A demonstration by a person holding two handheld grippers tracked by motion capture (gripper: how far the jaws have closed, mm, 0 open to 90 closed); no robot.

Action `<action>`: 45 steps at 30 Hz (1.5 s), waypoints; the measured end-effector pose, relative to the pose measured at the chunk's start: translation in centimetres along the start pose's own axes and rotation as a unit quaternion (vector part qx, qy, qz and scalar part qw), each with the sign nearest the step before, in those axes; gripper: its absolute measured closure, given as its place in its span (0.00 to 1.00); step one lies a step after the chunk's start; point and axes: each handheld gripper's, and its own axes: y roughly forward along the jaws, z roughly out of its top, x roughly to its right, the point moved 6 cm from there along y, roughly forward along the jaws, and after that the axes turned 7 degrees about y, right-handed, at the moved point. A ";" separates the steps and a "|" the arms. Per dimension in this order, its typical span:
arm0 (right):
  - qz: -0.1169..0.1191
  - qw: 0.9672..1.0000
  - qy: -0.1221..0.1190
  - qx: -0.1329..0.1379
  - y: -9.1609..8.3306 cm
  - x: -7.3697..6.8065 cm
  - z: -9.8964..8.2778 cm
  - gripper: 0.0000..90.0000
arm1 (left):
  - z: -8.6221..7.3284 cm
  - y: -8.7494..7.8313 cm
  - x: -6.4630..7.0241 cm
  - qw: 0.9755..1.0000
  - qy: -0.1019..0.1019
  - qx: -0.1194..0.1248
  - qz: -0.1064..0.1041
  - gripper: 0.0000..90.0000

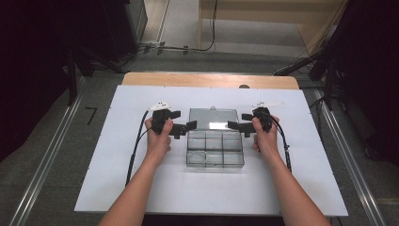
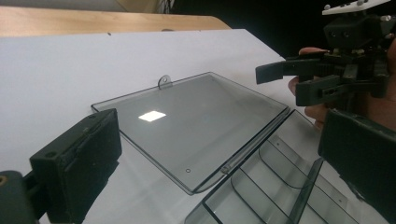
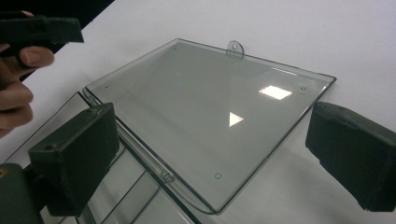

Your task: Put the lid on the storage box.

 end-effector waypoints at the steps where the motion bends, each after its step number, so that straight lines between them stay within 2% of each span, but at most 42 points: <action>1: 0.000 1.000 0.000 0.002 0.0 0.0 0.0 0.02 | -0.1 0.1 -0.1 1.000 -0.004 0.000 -0.002 0.00; 8: 0.010 1.000 -0.002 0.005 0.4 0.4 -0.4 0.02 | -0.5 0.8 -0.4 1.000 -0.017 0.000 -0.005 0.00; 15: 0.005 1.000 -0.009 0.015 0.5 0.7 -0.8 0.02 | -0.5 0.9 -0.7 1.000 -0.025 -0.004 -0.002 0.00; 21: 0.002 1.000 0.000 0.007 0.6 0.8 -1.0 0.02 | -0.7 1.6 -0.7 0.999 -0.038 -0.021 -0.006 0.00; 24: 0.006 1.000 0.010 0.007 0.7 1.1 -1.0 0.02 | -0.9 2.0 -0.9 0.998 -0.052 -0.029 -0.002 0.00; 28: 0.012 0.999 0.029 0.008 0.7 1.3 -1.0 0.02 | -1.3 2.5 -1.3 0.996 -0.074 -0.041 0.003 0.03; 33: 0.013 0.999 0.031 0.004 0.8 1.3 -1.0 0.04 | -1.9 2.9 -1.6 0.995 -0.085 -0.058 0.014 0.09; 39: 0.009 0.999 0.041 -0.002 0.9 1.5 -1.0 0.07 | -2.4 3.4 -1.8 0.993 -0.092 -0.076 0.027 0.17; 41: 0.003 0.999 0.042 -0.003 1.0 1.5 -1.0 0.11 | -2.4 3.6 -1.9 0.992 -0.091 -0.083 0.030 0.20; 45: -0.005 0.999 0.043 -0.008 1.1 1.6 -1.1 0.14 | -2.4 3.9 -1.8 0.991 -0.099 -0.085 0.033 0.25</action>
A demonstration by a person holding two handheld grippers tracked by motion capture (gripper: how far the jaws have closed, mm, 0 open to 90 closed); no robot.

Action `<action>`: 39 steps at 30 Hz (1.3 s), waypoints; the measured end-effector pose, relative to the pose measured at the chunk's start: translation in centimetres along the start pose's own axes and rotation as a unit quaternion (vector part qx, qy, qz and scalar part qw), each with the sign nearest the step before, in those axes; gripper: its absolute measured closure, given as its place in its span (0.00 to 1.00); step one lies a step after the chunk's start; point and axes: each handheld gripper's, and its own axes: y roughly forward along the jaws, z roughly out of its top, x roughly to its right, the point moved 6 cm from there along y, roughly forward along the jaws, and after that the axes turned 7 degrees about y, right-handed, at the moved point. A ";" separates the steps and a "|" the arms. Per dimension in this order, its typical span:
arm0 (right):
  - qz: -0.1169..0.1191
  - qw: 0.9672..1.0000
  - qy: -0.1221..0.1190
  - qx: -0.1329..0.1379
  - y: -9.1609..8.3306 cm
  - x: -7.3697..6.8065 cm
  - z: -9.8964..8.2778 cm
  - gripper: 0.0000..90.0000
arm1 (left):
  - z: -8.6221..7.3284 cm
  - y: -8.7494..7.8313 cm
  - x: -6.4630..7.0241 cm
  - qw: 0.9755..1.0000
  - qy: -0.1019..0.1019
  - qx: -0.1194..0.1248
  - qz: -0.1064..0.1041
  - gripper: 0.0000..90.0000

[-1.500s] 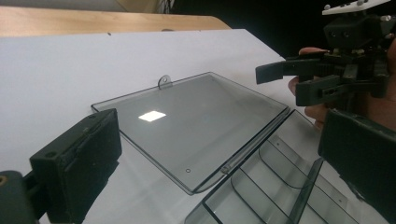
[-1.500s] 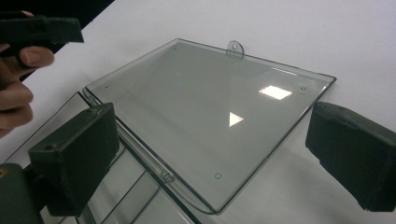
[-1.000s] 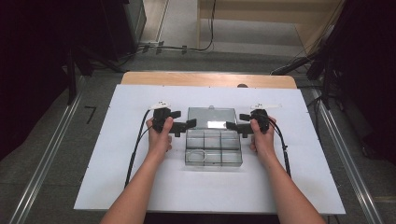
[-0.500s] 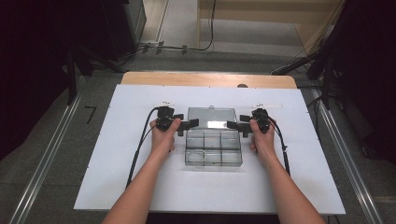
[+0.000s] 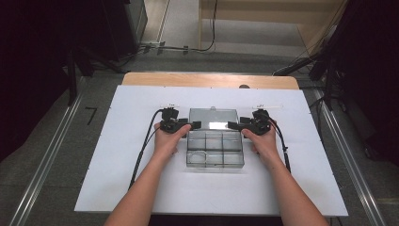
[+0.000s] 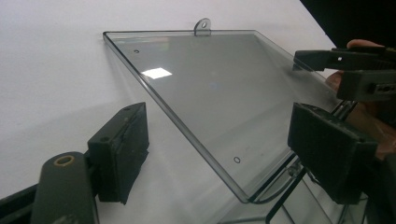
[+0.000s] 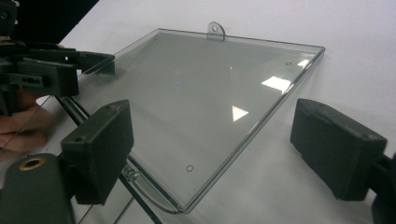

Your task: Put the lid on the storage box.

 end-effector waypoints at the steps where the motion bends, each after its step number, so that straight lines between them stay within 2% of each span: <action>1: -0.001 1.000 0.000 -0.001 0.0 0.0 0.0 0.15 | 0.0 0.1 0.1 1.000 0.000 -0.001 0.001 0.27; 7: -0.006 1.000 0.001 -0.007 0.2 0.0 -0.1 0.24 | -0.1 0.6 0.3 1.000 0.001 -0.010 0.001 0.30; 14: -0.012 1.000 0.009 -0.014 0.4 0.1 -0.2 0.27 | -0.1 0.6 0.2 1.000 -0.013 -0.008 -0.004 0.35; 18: 0.004 1.000 0.017 -0.015 0.3 0.1 -0.2 0.33 | 0.0 0.5 0.2 1.000 -0.012 -0.005 -0.010 0.40; 21: 0.008 1.000 0.016 -0.013 0.2 0.0 -0.1 0.36 | 0.0 0.5 0.3 1.000 -0.012 -0.002 -0.015 0.42; 32: 0.024 1.000 0.012 0.004 -0.1 -0.5 0.0 0.50 | 0.5 -0.3 0.5 1.000 0.009 0.011 -0.014 0.54; 39: 0.014 1.000 -0.011 0.016 -0.6 -1.1 0.2 0.56 | 0.8 -1.0 0.7 0.999 0.018 0.023 -0.017 0.64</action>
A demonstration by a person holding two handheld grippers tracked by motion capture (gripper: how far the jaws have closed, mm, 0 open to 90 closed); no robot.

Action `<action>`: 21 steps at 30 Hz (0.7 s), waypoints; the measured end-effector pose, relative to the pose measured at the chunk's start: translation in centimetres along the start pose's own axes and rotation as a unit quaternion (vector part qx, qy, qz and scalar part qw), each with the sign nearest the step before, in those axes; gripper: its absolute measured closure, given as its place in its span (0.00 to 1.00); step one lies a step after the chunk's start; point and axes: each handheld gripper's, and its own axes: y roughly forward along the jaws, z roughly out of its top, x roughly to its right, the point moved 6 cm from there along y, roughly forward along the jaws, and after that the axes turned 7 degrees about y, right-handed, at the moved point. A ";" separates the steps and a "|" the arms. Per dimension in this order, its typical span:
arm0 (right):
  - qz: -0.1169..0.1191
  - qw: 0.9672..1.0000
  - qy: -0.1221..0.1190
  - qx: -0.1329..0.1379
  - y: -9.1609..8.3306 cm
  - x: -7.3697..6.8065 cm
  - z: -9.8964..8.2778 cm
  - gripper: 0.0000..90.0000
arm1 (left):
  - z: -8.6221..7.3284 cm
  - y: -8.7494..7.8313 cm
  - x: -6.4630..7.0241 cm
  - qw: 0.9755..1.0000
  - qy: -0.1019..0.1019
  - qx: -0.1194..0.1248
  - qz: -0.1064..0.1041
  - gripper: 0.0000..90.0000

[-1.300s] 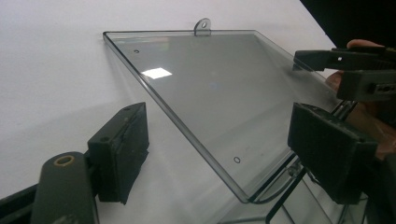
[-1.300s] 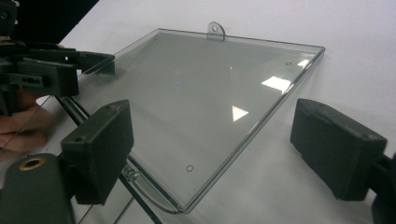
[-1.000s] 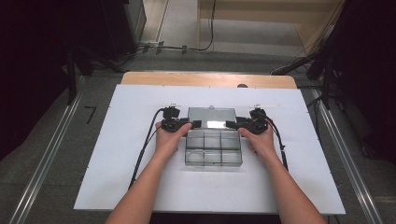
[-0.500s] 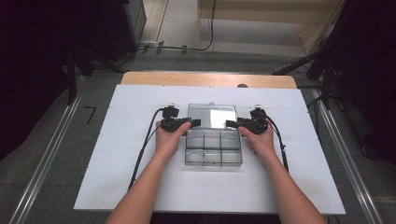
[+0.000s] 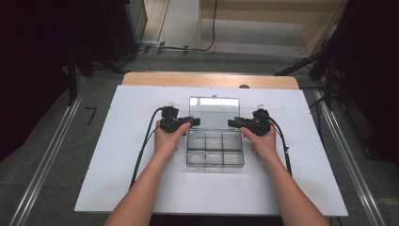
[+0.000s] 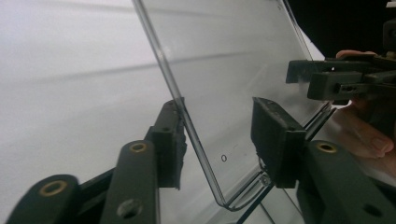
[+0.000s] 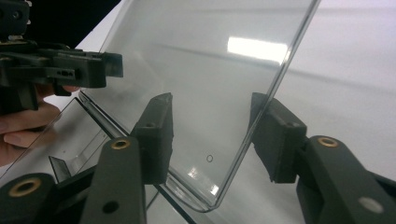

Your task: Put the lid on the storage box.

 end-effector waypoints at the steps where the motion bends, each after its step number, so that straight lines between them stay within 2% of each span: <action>1: -0.001 1.000 -0.001 0.001 -0.1 -0.1 0.0 0.57 | 0.1 -0.1 0.0 1.000 0.004 0.002 0.000 0.66; 10: 0.001 1.000 -0.018 0.017 -1.2 -0.7 0.4 0.70 | 0.4 -1.1 0.5 1.000 0.021 0.020 -0.004 0.76; 13: 0.002 0.999 -0.031 0.021 -1.6 -0.9 0.4 0.74 | 0.4 -1.5 0.8 0.999 0.029 0.024 -0.008 0.79; 17: 0.006 0.999 -0.040 0.032 -2.0 -1.1 0.2 0.77 | 0.4 -1.7 0.9 0.999 0.046 0.024 -0.011 0.80; 21: 0.008 0.998 -0.046 0.038 -2.1 -1.1 0.1 0.77 | 0.4 -1.8 0.9 0.998 0.049 0.024 -0.013 0.80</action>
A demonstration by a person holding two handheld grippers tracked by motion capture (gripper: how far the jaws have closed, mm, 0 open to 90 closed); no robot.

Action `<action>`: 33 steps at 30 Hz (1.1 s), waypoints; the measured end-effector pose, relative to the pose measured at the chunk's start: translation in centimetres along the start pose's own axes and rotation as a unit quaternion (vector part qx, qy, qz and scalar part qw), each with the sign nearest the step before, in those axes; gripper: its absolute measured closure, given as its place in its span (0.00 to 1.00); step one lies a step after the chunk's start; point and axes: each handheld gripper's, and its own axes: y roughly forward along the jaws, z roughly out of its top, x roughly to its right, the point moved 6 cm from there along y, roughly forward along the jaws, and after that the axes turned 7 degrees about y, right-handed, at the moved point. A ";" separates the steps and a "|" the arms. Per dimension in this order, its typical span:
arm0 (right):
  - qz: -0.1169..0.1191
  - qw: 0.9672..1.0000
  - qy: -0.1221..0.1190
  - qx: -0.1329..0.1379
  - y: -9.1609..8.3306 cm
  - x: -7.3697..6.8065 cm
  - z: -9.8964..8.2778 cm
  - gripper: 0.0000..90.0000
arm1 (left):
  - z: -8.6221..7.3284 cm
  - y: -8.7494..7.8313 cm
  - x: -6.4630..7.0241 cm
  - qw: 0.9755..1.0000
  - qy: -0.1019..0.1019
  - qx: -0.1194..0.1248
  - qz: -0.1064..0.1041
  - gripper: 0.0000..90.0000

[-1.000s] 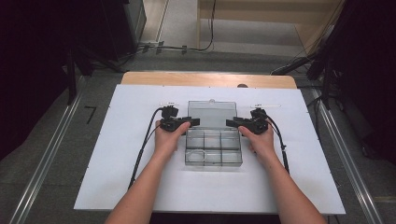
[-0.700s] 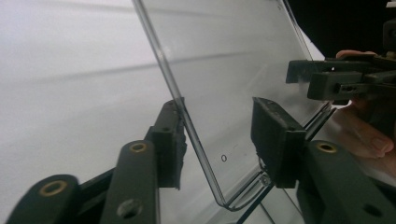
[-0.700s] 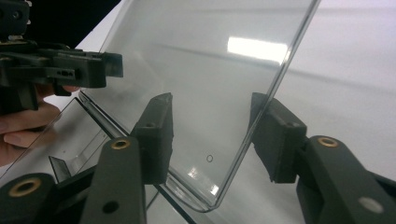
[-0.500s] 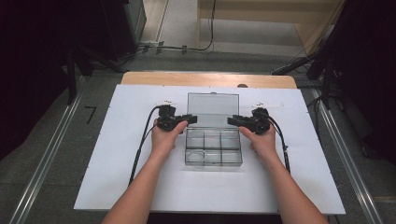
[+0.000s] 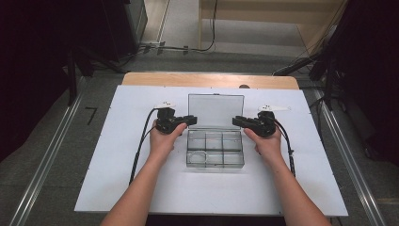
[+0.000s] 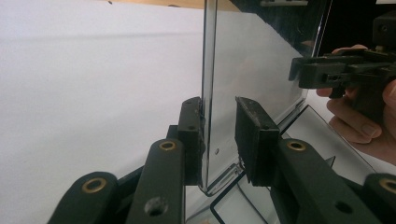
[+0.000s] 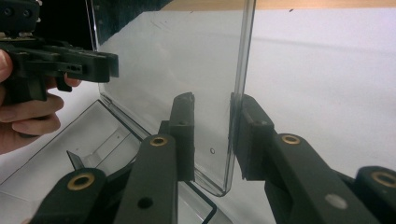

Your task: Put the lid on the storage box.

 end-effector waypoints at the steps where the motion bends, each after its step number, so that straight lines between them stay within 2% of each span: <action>1: -0.001 1.000 -0.002 0.002 0.0 0.0 0.0 0.77 | 0.0 0.0 0.0 1.000 0.001 0.000 0.000 0.79; 4: -0.003 1.000 -0.009 0.003 -0.1 -0.1 0.0 0.77 | 0.3 -0.1 0.0 1.000 0.009 0.005 0.003 0.77; 6: -0.002 1.000 -0.010 0.003 -0.1 -0.1 0.0 0.77 | 0.8 -0.3 0.0 1.000 0.006 0.016 0.006 0.74; 11: -0.002 1.000 -0.009 0.004 0.0 -0.1 -0.1 0.77 | 3.1 -0.9 0.0 0.999 0.011 0.039 0.023 0.72; 15: -0.004 1.000 -0.015 0.006 0.0 -0.1 0.0 0.77 | 4.4 -0.7 0.4 0.998 0.023 0.031 0.041 0.72; 17: -0.004 1.000 -0.018 0.006 -0.1 -0.1 0.0 0.77 | 4.8 -0.6 0.4 0.998 0.021 0.034 0.044 0.72; 19: -0.007 1.000 -0.019 0.005 -0.1 -0.2 0.0 0.77 | 4.8 -0.6 0.4 0.998 0.016 0.034 0.043 0.74; 29: -0.005 1.000 -0.013 -0.003 -0.3 -0.3 0.1 0.76 | 4.5 -1.0 0.7 0.998 0.026 0.043 0.035 0.77; 33: -0.010 1.000 -0.020 -0.003 -0.4 -0.7 0.5 0.69 | 4.4 -1.3 0.9 0.998 0.033 0.046 0.031 0.77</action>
